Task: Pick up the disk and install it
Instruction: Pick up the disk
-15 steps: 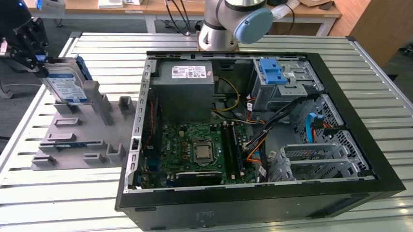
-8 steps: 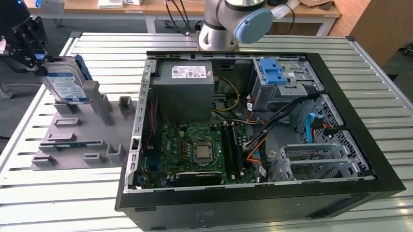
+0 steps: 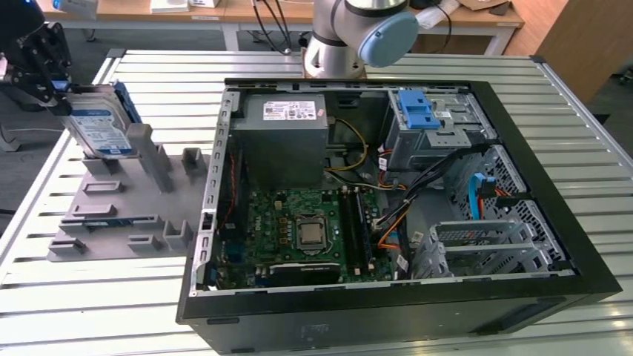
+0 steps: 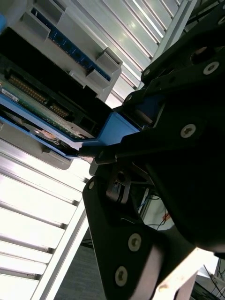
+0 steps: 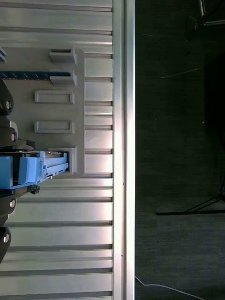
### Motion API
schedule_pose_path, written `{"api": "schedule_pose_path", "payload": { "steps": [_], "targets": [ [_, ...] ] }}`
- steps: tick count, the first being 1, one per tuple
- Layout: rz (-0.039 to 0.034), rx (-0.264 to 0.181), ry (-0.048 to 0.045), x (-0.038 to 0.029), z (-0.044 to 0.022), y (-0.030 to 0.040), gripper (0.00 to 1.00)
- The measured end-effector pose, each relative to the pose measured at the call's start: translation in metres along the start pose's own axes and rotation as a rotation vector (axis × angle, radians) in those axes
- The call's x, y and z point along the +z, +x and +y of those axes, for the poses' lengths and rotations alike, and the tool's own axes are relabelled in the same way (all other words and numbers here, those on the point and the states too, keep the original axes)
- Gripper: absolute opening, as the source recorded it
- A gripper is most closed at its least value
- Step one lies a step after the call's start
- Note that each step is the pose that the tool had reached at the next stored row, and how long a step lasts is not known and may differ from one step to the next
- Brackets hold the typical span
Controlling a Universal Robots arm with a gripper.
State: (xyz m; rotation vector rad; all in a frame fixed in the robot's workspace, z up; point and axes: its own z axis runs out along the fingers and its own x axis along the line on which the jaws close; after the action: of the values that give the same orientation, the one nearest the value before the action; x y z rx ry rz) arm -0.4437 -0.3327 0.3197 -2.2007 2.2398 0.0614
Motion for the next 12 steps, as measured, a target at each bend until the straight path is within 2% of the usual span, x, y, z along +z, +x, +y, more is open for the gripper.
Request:
{"api": "schedule_pose_path", "payload": {
  "steps": [12],
  "targets": [
    [0.0000, 0.000, -0.0001, -0.0050, 0.0001, -0.0001, 0.36]
  ]
}}
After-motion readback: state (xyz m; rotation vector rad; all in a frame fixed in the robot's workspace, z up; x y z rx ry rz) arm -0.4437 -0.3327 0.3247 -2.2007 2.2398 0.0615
